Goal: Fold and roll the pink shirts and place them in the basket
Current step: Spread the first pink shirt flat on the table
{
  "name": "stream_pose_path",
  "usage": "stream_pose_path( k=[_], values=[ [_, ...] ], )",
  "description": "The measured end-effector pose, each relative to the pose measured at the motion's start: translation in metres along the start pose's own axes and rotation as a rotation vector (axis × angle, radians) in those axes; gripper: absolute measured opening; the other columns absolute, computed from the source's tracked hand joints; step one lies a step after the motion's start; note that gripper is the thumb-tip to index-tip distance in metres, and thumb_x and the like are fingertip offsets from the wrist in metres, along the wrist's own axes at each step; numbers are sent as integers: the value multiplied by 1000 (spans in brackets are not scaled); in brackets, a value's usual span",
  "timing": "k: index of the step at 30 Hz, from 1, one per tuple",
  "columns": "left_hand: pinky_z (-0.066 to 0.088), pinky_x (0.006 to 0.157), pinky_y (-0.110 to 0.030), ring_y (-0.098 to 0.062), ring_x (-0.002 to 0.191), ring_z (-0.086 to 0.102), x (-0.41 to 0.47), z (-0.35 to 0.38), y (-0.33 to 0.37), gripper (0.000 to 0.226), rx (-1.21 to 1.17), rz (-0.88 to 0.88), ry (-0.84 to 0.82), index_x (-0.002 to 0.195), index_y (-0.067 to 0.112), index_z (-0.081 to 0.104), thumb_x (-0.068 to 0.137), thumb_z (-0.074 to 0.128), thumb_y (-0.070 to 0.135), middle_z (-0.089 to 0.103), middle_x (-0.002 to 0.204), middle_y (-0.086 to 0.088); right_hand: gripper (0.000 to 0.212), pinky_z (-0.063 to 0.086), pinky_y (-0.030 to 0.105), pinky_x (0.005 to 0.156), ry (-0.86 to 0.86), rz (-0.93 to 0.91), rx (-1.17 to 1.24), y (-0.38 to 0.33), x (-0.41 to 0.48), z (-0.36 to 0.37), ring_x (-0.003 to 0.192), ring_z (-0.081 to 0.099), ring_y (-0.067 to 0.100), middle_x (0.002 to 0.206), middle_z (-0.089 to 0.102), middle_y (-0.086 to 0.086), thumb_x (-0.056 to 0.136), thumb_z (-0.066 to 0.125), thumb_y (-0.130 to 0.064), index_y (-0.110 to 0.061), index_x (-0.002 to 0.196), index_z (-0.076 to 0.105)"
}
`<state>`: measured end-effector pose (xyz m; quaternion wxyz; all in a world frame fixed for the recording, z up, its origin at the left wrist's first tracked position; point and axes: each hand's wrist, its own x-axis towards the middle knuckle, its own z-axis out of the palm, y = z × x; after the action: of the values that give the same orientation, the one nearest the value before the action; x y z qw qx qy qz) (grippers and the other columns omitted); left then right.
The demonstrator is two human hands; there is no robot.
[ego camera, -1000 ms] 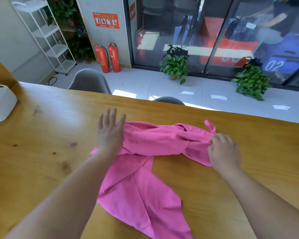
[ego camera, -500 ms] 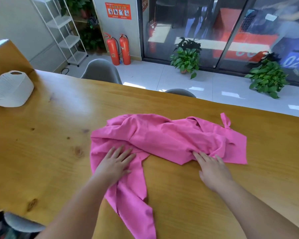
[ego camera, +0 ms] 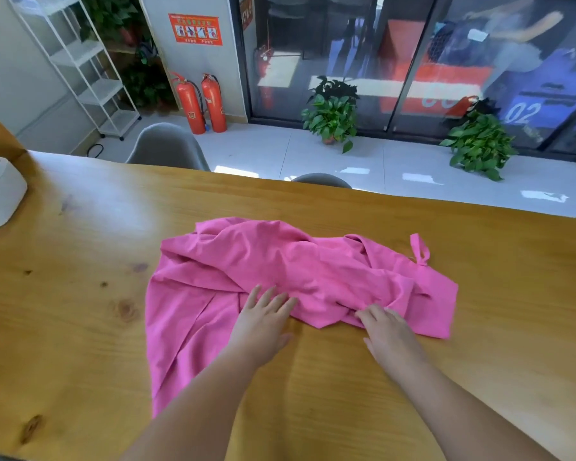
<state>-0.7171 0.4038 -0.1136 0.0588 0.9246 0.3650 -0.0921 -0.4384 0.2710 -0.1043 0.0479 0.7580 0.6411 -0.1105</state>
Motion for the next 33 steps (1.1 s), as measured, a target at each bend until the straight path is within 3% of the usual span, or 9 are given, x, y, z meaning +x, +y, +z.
stream_pose_path(
  k=[4, 8, 11, 17, 22, 25, 29, 31, 33],
  values=[
    [33, 122, -59, -26, 94, 68, 17, 11, 6, 32, 18, -37, 129, 106, 26, 72, 76, 84, 28, 66, 97, 5, 30, 56, 39, 72, 67, -12, -40, 21, -1, 23, 74, 64, 20, 81, 59, -11, 68, 94, -18, -31, 87, 74],
    [50, 101, -49, -25, 72, 62, 30, -3, -8, 22, 16, 15, 288, 79, 25, 68, 73, 85, 12, 62, 70, 7, 17, 53, 41, 73, 199, 23, 86, 36, 7, 4, 76, 65, 21, 80, 64, -11, 81, 87, -20, -30, 81, 73],
    [44, 83, -44, -25, 80, 61, 45, -38, -32, 13, -78, -110, 418, 87, 28, 64, 85, 75, 22, 66, 78, 9, 8, 53, 43, 83, 311, 133, 102, 58, 18, -39, 94, 67, 20, 98, 72, -11, 92, 77, -24, -32, 92, 75],
    [45, 84, -46, -30, 96, 61, 94, -127, -63, 8, -58, -201, 605, 104, 24, 73, 101, 65, 24, 73, 99, 2, 13, 50, 48, 86, 498, 209, 212, 99, 55, -120, 104, 59, 26, 104, 70, -8, 103, 61, -21, -30, 104, 70],
    [47, 92, -46, -33, 110, 55, 114, -153, -24, 58, -71, -257, 600, 129, 19, 63, 78, 63, -8, 58, 123, -8, 37, 48, 50, 103, 410, 391, 264, 92, 67, -128, 124, 51, 29, 136, 57, 2, 102, 56, -17, -28, 137, 61],
    [45, 102, -45, -29, 121, 58, 110, -126, 3, 45, -106, 11, 370, 137, 27, 59, 92, 60, 17, 59, 135, -1, 57, 41, 49, 118, 245, 219, 122, 75, 58, -103, 143, 42, 29, 160, 42, 1, 101, 60, -23, -31, 155, 45],
    [32, 123, -47, -26, 150, 39, 102, -69, 24, 84, -189, 26, -39, 163, 39, 24, 92, 61, 65, 39, 166, 5, 71, 23, 49, 130, -19, 71, 91, 54, 45, -61, 159, 21, 25, 177, 11, -5, 104, 58, -31, -41, 166, 24],
    [34, 121, -45, -25, 148, 42, 103, -48, 29, 86, -228, -65, -37, 163, 37, 28, 90, 65, 62, 44, 162, 7, 71, 18, 48, 131, -65, 52, 66, 47, 41, -49, 161, 12, 26, 177, 2, -5, 105, 55, -30, -41, 166, 21],
    [46, 108, -42, -25, 132, 59, 108, -43, 30, 63, -258, -124, 53, 153, 37, 48, 93, 66, 41, 63, 143, 6, 72, 13, 49, 131, -94, 27, 43, 41, 40, -49, 163, 3, 26, 177, -6, -6, 106, 53, -26, -41, 167, 17]
  ],
)
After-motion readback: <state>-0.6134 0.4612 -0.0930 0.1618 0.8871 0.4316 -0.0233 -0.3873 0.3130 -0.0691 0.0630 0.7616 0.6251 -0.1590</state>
